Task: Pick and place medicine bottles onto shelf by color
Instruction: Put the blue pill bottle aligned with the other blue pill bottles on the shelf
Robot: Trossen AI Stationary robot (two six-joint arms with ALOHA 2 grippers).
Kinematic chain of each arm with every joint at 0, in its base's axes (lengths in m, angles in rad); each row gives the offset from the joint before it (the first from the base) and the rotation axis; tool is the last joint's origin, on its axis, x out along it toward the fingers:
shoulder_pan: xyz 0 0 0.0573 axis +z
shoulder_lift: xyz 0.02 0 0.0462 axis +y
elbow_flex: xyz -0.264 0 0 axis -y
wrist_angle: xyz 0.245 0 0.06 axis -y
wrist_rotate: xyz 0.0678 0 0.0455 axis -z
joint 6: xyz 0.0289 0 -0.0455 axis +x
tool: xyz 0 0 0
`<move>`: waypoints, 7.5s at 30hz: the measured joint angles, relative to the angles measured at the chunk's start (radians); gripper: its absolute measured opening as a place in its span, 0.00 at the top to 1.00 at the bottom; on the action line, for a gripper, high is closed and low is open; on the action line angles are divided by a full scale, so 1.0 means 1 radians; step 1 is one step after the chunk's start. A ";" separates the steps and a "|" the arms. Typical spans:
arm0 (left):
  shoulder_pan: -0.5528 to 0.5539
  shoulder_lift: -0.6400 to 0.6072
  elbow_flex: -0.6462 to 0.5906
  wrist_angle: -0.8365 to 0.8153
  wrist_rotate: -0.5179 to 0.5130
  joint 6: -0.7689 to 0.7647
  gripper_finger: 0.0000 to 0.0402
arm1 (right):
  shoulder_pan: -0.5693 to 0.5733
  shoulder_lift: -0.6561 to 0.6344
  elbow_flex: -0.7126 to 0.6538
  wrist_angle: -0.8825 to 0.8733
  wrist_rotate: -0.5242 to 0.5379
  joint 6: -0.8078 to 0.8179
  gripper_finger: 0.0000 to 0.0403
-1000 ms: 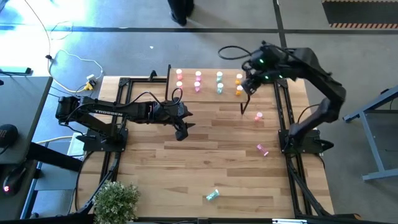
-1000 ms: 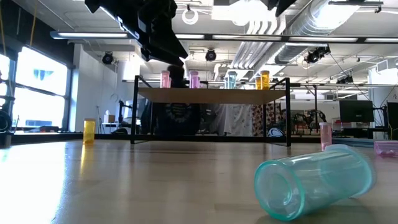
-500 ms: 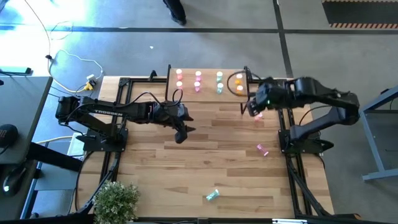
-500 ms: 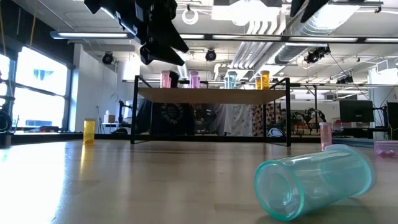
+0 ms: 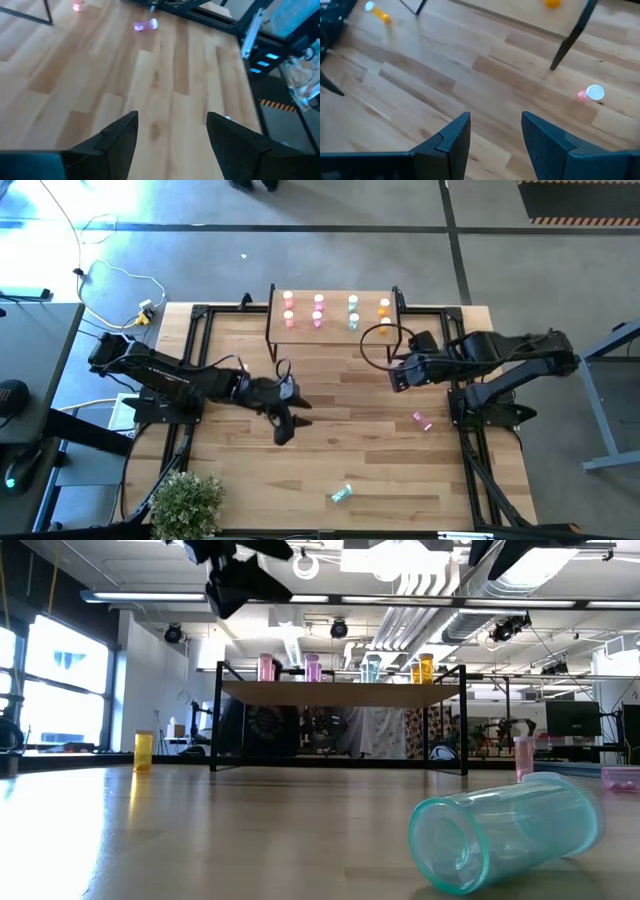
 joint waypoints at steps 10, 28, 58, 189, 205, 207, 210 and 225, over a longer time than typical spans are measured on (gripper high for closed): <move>-0.139 0.004 0.084 -0.005 -0.151 -0.103 0.43 | 0.011 0.005 0.000 0.003 -0.025 -0.018 0.58; -0.362 0.032 0.208 -0.315 -0.328 -0.304 0.43 | 0.149 0.012 0.001 0.115 -0.156 0.050 0.58; -0.421 0.262 0.208 0.062 -0.361 -0.178 0.43 | 0.197 0.232 0.001 -0.104 -0.258 0.208 0.58; 0.205 0.602 0.437 1.315 0.122 -0.214 0.75 | 0.118 -0.162 0.147 0.563 0.168 -0.575 0.43; 0.232 0.602 0.437 1.320 0.156 -0.241 0.75 | 0.097 -0.081 0.146 0.569 0.263 -0.530 0.43; 0.232 0.602 0.437 1.320 0.165 -0.233 0.75 | 0.086 -0.077 0.146 0.568 0.252 -0.513 0.43; 0.234 0.602 0.437 1.319 0.167 -0.226 0.75 | 0.073 -0.069 0.146 0.554 0.218 -0.487 0.43; 0.238 0.602 0.437 1.317 0.177 -0.225 0.75 | 0.066 -0.067 0.146 0.537 0.201 -0.463 0.63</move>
